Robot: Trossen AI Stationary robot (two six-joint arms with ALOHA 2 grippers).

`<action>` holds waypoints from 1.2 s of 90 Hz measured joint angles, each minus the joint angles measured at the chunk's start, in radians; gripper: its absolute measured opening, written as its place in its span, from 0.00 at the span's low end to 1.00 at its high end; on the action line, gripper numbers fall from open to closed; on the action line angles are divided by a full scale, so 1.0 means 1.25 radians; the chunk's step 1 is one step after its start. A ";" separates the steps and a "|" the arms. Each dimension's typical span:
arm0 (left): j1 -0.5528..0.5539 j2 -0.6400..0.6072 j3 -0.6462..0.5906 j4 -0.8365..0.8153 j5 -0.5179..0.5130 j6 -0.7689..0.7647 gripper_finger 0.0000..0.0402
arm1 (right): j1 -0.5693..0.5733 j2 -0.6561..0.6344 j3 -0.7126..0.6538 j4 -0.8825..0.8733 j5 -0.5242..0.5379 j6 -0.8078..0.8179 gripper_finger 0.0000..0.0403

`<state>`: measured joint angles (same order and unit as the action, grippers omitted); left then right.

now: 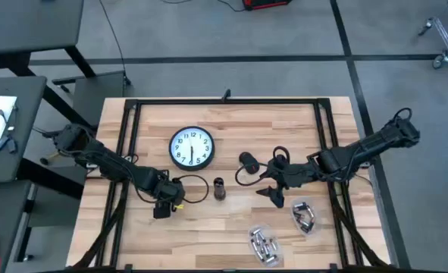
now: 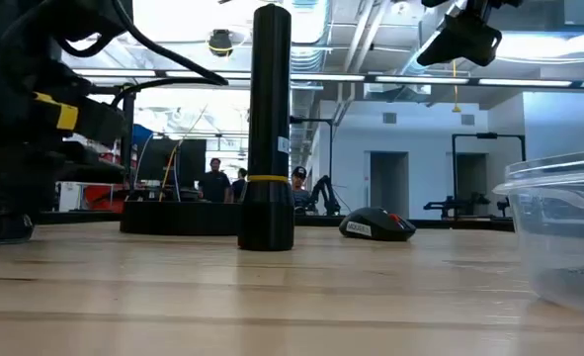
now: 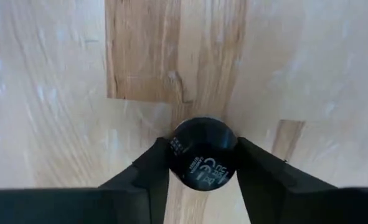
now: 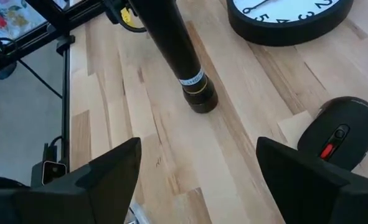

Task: Insert battery
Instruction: Close the black flashlight battery compartment

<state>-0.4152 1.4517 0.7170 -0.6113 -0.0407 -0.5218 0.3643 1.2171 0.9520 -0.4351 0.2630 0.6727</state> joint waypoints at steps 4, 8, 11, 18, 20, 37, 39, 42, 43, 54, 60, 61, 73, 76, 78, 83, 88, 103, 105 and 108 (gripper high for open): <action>0.000 0.000 0.000 0.000 0.002 -0.005 0.32 | 0.000 0.000 0.000 0.000 0.000 0.000 0.76; 0.000 0.000 0.000 0.000 0.003 -0.015 0.32 | 0.000 0.000 0.000 0.000 0.000 0.000 0.76; 0.000 0.000 0.002 -0.002 0.003 -0.023 0.32 | 0.000 0.000 0.000 0.000 0.000 0.000 0.76; 0.000 0.002 0.018 -0.014 0.009 -0.033 0.32 | 0.000 0.000 0.000 -0.001 0.000 0.000 0.76; 0.000 0.002 0.025 -0.020 0.009 -0.034 0.32 | 0.000 0.000 0.000 -0.002 0.000 0.000 0.76; 0.000 0.001 0.124 -0.118 0.007 -0.023 0.32 | -0.005 0.000 0.000 -0.012 0.000 0.000 0.76; 0.000 0.001 0.139 -0.131 0.007 -0.020 0.32 | -0.007 0.000 0.000 -0.011 -0.001 0.003 0.76; 0.001 0.001 0.161 -0.149 0.005 -0.016 0.32 | -0.010 0.000 0.000 -0.011 -0.008 0.016 0.76; 0.001 0.001 0.168 -0.156 0.004 -0.015 0.32 | -0.012 0.000 0.000 -0.011 -0.011 0.019 0.76; 0.006 0.001 0.252 -0.229 0.001 0.001 0.32 | -0.021 0.008 -0.004 -0.003 -0.017 -0.028 0.76; 0.011 -0.001 0.301 -0.259 -0.001 0.011 0.32 | -0.020 0.021 -0.021 0.019 -0.009 -0.049 0.76; 0.012 -0.002 0.309 -0.265 -0.002 0.013 0.32 | -0.019 0.025 -0.025 0.026 -0.007 -0.054 0.76; 0.024 -0.024 0.388 -0.322 -0.009 0.022 0.32 | -0.010 0.093 -0.080 0.188 -0.001 -0.125 0.76; 0.027 -0.035 0.405 -0.336 -0.014 0.021 0.32 | -0.008 0.116 -0.098 0.251 0.001 -0.139 0.76; 0.029 -0.043 0.415 -0.345 -0.016 0.018 0.32 | -0.008 0.132 -0.108 0.293 0.001 -0.145 0.76; 0.036 -0.066 0.437 -0.365 -0.021 0.009 0.32 | -0.008 0.180 -0.130 0.394 0.002 -0.154 0.76; 0.041 -0.090 0.452 -0.378 -0.024 -0.003 0.32 | -0.009 0.228 -0.142 0.488 0.007 -0.161 0.76; 0.061 -0.173 0.469 -0.392 -0.026 -0.021 0.32 | -0.013 0.366 -0.144 0.678 0.084 -0.203 0.76; 0.065 -0.182 0.469 -0.395 -0.026 -0.024 0.32 | -0.016 0.383 -0.144 0.704 0.088 -0.207 0.76; 0.073 -0.197 0.469 -0.399 -0.026 -0.029 0.32 | -0.020 0.406 -0.144 0.742 0.088 -0.208 0.76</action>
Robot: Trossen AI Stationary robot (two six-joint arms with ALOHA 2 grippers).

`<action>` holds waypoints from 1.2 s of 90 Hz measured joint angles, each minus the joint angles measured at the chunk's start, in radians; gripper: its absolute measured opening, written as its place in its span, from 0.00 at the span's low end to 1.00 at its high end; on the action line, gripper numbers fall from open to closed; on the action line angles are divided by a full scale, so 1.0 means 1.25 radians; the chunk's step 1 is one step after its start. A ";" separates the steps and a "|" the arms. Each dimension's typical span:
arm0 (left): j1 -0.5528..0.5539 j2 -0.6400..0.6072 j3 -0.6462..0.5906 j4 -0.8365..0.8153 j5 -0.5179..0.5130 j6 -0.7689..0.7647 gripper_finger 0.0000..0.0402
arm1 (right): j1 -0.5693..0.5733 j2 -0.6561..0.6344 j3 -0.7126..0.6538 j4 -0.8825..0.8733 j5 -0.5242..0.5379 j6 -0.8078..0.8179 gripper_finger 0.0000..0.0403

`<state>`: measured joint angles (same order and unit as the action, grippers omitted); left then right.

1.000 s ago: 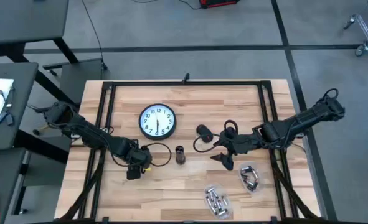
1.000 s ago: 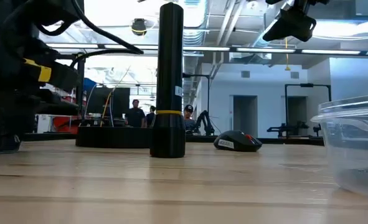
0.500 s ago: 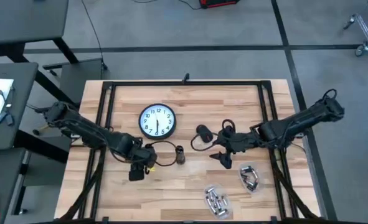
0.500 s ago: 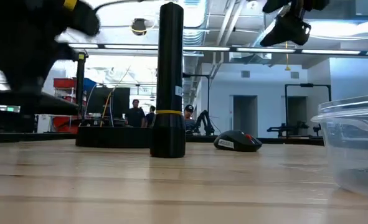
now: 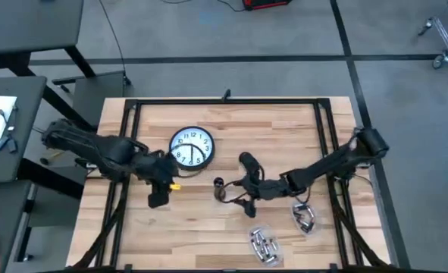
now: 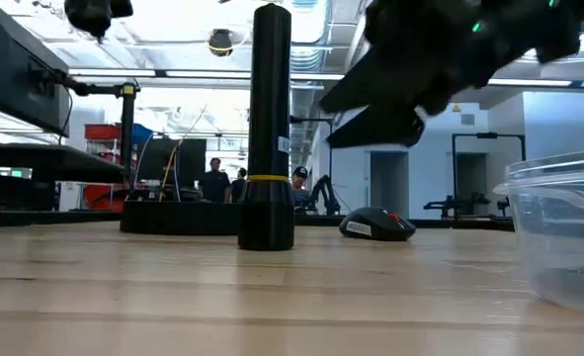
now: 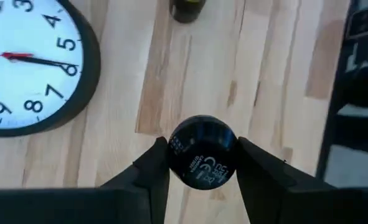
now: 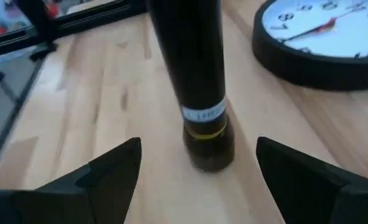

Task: Insert battery
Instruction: Close the black flashlight battery compartment

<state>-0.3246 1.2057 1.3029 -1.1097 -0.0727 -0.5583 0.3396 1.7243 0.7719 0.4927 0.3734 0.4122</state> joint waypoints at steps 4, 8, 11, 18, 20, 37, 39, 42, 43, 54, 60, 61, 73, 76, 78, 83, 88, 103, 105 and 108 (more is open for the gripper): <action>0.010 -0.017 0.000 -0.004 0.000 -0.006 0.32 | -0.006 0.027 0.000 0.040 -0.002 0.000 0.76; 0.019 -0.033 0.000 -0.008 -0.001 -0.011 0.32 | -0.011 0.052 0.000 0.079 -0.002 -0.002 0.76; 0.026 -0.043 0.000 -0.012 -0.001 -0.012 0.32 | -0.013 0.070 0.000 0.104 -0.002 -0.002 0.76; 0.039 -0.064 0.000 -0.020 -0.001 -0.012 0.32 | -0.020 0.105 0.000 0.155 -0.002 -0.006 0.76; 0.043 -0.068 0.000 -0.023 0.000 -0.012 0.32 | -0.023 0.114 0.000 0.171 -0.002 -0.010 0.76; 0.064 -0.088 0.000 -0.025 0.000 0.001 0.32 | -0.034 0.188 0.015 0.251 -0.003 -0.056 0.76; 0.066 -0.088 0.000 -0.025 0.000 0.003 0.32 | -0.035 0.195 0.022 0.254 -0.003 -0.061 0.76; 0.069 -0.088 0.000 -0.025 0.000 0.007 0.32 | -0.037 0.202 0.034 0.258 -0.003 -0.070 0.76; 0.069 -0.088 0.000 -0.025 0.000 0.009 0.32 | -0.038 0.204 0.037 0.260 -0.003 -0.074 0.76; 0.069 -0.087 0.000 -0.025 0.000 0.015 0.32 | -0.049 0.225 0.071 0.262 -0.004 -0.119 0.76; 0.069 -0.087 0.000 -0.025 0.000 0.018 0.32 | -0.058 0.236 0.086 0.256 -0.006 -0.139 0.76; 0.069 -0.087 0.000 -0.025 0.001 0.018 0.32 | -0.059 0.236 0.088 0.256 -0.006 -0.141 0.76; 0.069 -0.087 0.000 -0.023 0.001 0.015 0.32 | -0.078 0.235 0.101 0.242 -0.007 -0.142 0.76; 0.069 -0.087 0.000 -0.024 0.001 0.015 0.32 | -0.082 0.235 0.101 0.239 -0.006 -0.142 0.76; 0.069 -0.087 0.000 -0.023 0.001 0.015 0.32 | -0.083 0.235 0.100 0.238 -0.007 -0.142 0.76; 0.069 -0.087 0.000 -0.023 0.001 0.015 0.32 | -0.087 0.236 0.100 0.238 -0.012 -0.142 0.76; 0.069 -0.087 0.000 -0.023 0.001 0.015 0.31 | -0.089 0.236 0.100 0.238 -0.017 -0.142 0.76; 0.069 -0.087 0.000 -0.022 0.001 0.019 0.31 | -0.091 0.236 0.100 0.243 -0.020 -0.142 0.75; 0.069 -0.087 0.000 -0.022 0.001 0.019 0.31 | -0.091 0.235 0.100 0.243 -0.020 -0.141 0.75; 0.069 -0.087 0.000 -0.022 0.001 0.019 0.31 | -0.091 0.235 0.100 0.243 -0.021 -0.140 0.74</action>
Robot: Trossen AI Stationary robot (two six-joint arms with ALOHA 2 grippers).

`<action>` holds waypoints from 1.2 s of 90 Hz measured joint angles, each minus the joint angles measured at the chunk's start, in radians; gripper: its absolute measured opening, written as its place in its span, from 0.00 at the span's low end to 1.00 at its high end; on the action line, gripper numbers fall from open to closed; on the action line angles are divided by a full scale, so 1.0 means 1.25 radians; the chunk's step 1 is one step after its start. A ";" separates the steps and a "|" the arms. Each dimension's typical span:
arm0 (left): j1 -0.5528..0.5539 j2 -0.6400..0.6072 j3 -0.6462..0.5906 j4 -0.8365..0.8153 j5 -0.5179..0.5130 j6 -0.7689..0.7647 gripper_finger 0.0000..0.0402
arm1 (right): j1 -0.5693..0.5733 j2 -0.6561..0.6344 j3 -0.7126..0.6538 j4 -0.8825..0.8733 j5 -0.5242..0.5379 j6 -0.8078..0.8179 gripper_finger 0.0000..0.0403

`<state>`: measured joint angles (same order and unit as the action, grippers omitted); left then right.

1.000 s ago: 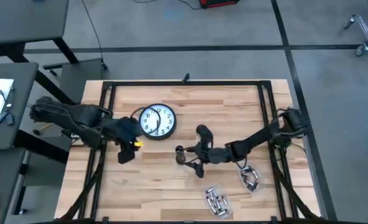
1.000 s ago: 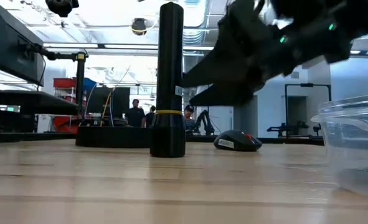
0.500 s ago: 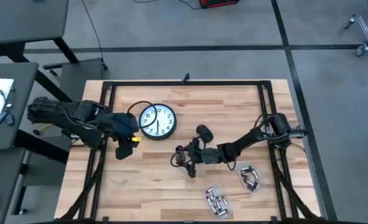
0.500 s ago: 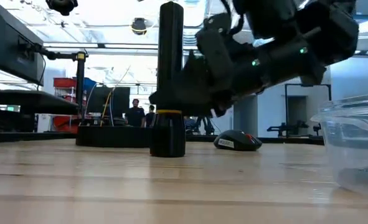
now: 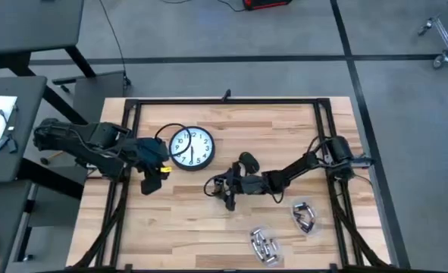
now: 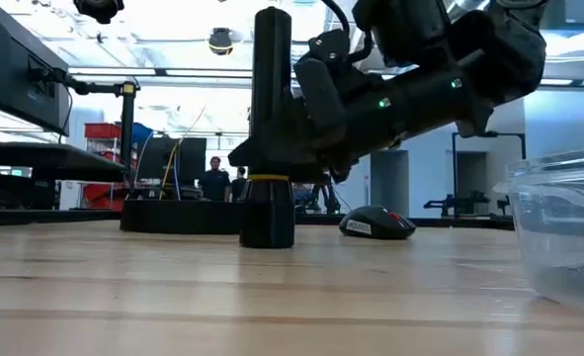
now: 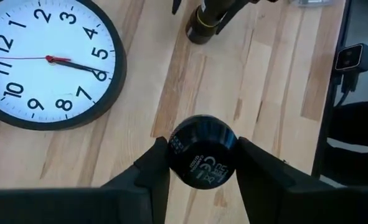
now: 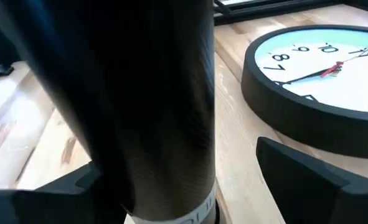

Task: Insert battery
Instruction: Close the black flashlight battery compartment

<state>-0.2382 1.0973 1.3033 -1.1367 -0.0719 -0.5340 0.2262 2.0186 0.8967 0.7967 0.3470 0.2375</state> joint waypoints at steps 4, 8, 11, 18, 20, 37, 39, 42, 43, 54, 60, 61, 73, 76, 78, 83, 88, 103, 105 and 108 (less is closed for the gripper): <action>0.000 0.000 0.000 -0.001 0.000 0.001 0.31 | 0.000 0.000 0.000 -0.001 -0.003 0.000 0.72; 0.000 0.000 0.000 -0.001 0.000 0.001 0.31 | 0.000 0.000 0.000 -0.001 -0.005 0.000 0.70; 0.000 0.000 0.000 0.000 0.000 0.002 0.31 | 0.000 0.000 0.000 0.000 -0.006 0.000 0.68; 0.000 0.000 0.000 -0.001 0.000 0.002 0.31 | 0.000 0.000 0.000 0.001 -0.006 0.000 0.63; 0.000 0.000 0.000 -0.001 0.000 0.002 0.31 | 0.000 0.000 0.000 0.001 -0.006 0.000 0.61; 0.000 0.000 0.000 -0.001 0.000 0.001 0.31 | 0.000 0.000 0.000 0.001 -0.009 0.000 0.40; 0.000 0.000 0.000 -0.001 0.000 0.001 0.31 | 0.000 0.000 0.000 0.001 -0.008 -0.006 0.37; 0.000 0.000 0.000 -0.001 0.000 0.001 0.31 | 0.000 0.000 0.001 0.000 -0.008 0.000 0.34; 0.000 0.000 0.000 -0.001 0.000 0.001 0.31 | 0.000 -0.001 0.001 -0.002 -0.010 0.000 0.33; 0.000 0.000 0.000 0.001 0.000 -0.006 0.31 | 0.000 -0.009 0.003 -0.032 -0.039 0.003 0.33; 0.000 0.000 0.000 0.003 0.000 -0.008 0.31 | 0.001 -0.024 0.003 -0.072 -0.043 0.019 0.33; 0.000 0.000 0.000 0.003 0.000 -0.008 0.31 | 0.002 -0.029 0.003 -0.082 -0.044 0.020 0.33; 0.000 0.000 0.000 0.009 0.000 -0.010 0.31 | 0.001 -0.105 0.002 -0.241 -0.079 0.030 0.33; 0.000 0.000 0.000 0.015 0.000 -0.010 0.31 | 0.001 -0.132 0.002 -0.301 -0.099 0.034 0.33; 0.002 0.000 0.000 0.020 0.000 -0.009 0.31 | 0.000 -0.150 0.004 -0.344 -0.115 0.040 0.33; 0.008 0.000 0.000 0.042 0.000 -0.002 0.31 | -0.008 -0.194 0.020 -0.472 -0.163 0.049 0.33; 0.018 0.000 0.000 0.064 -0.001 0.007 0.31 | -0.015 -0.236 0.048 -0.604 -0.218 0.060 0.33; 0.056 0.013 0.000 0.150 -0.007 0.062 0.31 | -0.030 -0.314 0.172 -0.952 -0.376 0.071 0.33; 0.062 0.016 0.000 0.166 -0.007 0.071 0.31 | -0.033 -0.318 0.188 -0.988 -0.394 0.071 0.33; 0.068 0.026 0.000 0.187 -0.006 0.082 0.31 | -0.038 -0.320 0.216 -1.042 -0.427 0.072 0.33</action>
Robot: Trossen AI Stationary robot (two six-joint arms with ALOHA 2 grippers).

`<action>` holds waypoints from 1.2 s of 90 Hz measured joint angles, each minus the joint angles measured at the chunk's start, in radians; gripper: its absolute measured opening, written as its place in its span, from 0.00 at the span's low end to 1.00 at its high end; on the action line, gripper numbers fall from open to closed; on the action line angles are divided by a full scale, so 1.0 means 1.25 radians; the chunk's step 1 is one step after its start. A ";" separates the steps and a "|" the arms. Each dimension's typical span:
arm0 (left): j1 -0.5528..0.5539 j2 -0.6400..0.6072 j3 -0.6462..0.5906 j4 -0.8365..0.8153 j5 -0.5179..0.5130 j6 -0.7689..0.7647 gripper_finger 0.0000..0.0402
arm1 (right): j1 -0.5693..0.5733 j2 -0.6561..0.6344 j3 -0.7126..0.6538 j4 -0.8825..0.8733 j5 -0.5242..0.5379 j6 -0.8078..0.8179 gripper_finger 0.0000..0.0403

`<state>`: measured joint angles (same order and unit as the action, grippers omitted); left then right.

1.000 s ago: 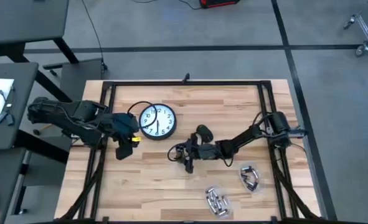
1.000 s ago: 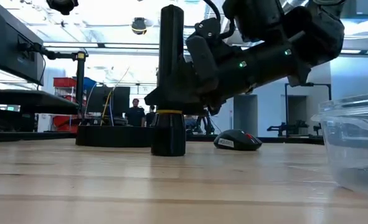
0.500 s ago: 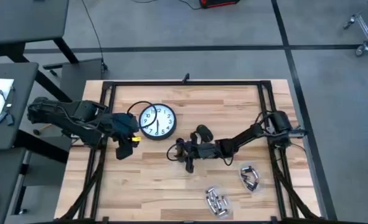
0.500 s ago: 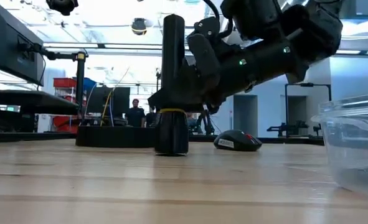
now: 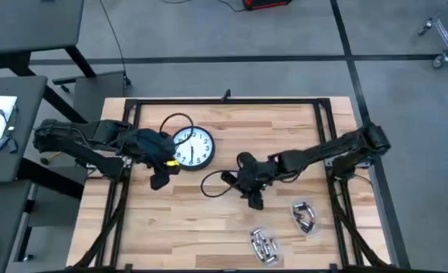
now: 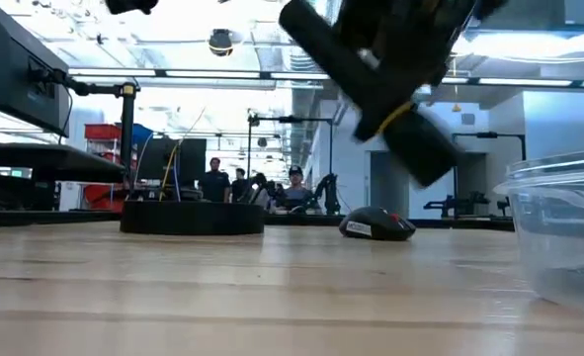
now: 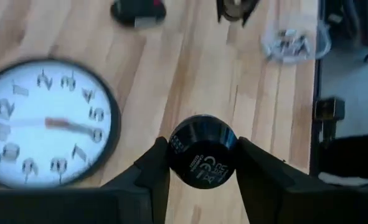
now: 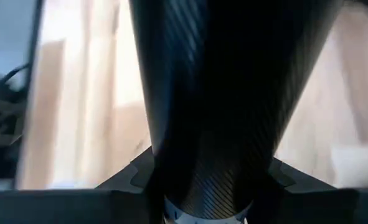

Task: Insert battery
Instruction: Close the black flashlight battery compartment

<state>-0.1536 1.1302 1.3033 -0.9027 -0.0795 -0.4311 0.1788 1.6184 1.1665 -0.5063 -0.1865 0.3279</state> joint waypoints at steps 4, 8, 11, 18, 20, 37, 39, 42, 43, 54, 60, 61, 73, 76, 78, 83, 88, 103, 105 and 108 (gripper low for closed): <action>0.008 0.015 0.000 0.029 0.006 0.013 0.31 | -0.005 0.000 0.041 -0.060 -0.041 0.004 0.33; 0.015 0.030 0.000 0.062 0.016 0.029 0.31 | -0.010 0.001 0.081 -0.115 -0.078 0.006 0.33; 0.017 0.046 0.000 0.089 0.022 0.038 0.31 | -0.012 0.004 0.111 -0.158 -0.096 0.005 0.33; 0.022 0.082 0.000 0.162 0.034 0.065 0.31 | -0.016 0.015 0.164 -0.235 -0.118 0.004 0.33; 0.023 0.092 0.000 0.186 0.039 0.074 0.31 | -0.019 0.017 0.175 -0.245 -0.122 0.003 0.33; 0.035 0.151 0.000 0.376 0.105 0.105 0.31 | -0.040 0.017 0.230 -0.301 -0.170 0.001 0.33; 0.037 0.156 0.000 0.394 0.115 0.104 0.31 | -0.041 0.017 0.234 -0.316 -0.170 0.000 0.33; 0.039 0.164 0.000 0.419 0.128 0.103 0.31 | -0.041 0.016 0.240 -0.343 -0.170 -0.004 0.33; 0.040 0.166 0.000 0.427 0.130 0.102 0.31 | -0.041 0.016 0.242 -0.351 -0.170 -0.005 0.33; 0.044 0.183 0.000 0.483 0.151 0.102 0.31 | -0.035 0.016 0.255 -0.363 -0.170 -0.015 0.33; 0.046 0.188 0.000 0.503 0.151 0.101 0.31 | -0.029 0.016 0.255 -0.365 -0.171 -0.016 0.33; 0.046 0.188 0.000 0.503 0.151 0.101 0.31 | -0.028 0.016 0.255 -0.365 -0.171 -0.015 0.33; 0.046 0.198 0.000 0.514 0.151 0.098 0.31 | -0.014 0.016 0.254 -0.360 -0.170 -0.017 0.33; 0.046 0.198 0.000 0.511 0.151 0.096 0.31 | -0.013 0.016 0.254 -0.355 -0.170 -0.017 0.33; 0.046 0.198 0.000 0.512 0.151 0.095 0.31 | -0.013 0.016 0.254 -0.352 -0.170 -0.017 0.33; 0.046 0.197 0.000 0.513 0.151 0.095 0.31 | -0.013 0.016 0.254 -0.352 -0.170 -0.016 0.33; 0.046 0.197 0.000 0.512 0.152 0.094 0.31 | -0.015 0.016 0.254 -0.352 -0.170 -0.014 0.33; 0.045 0.197 0.000 0.512 0.171 0.083 0.31 | -0.022 0.016 0.254 -0.347 -0.168 -0.012 0.33; 0.044 0.197 0.000 0.512 0.171 0.083 0.31 | -0.023 0.016 0.254 -0.343 -0.168 -0.012 0.33; 0.042 0.197 0.000 0.512 0.170 0.084 0.31 | -0.024 0.016 0.254 -0.337 -0.168 -0.011 0.33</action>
<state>-0.1008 1.3766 1.3033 -0.2623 0.1327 -0.3266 0.1486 1.6382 1.4841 -0.9270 -0.3959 0.3137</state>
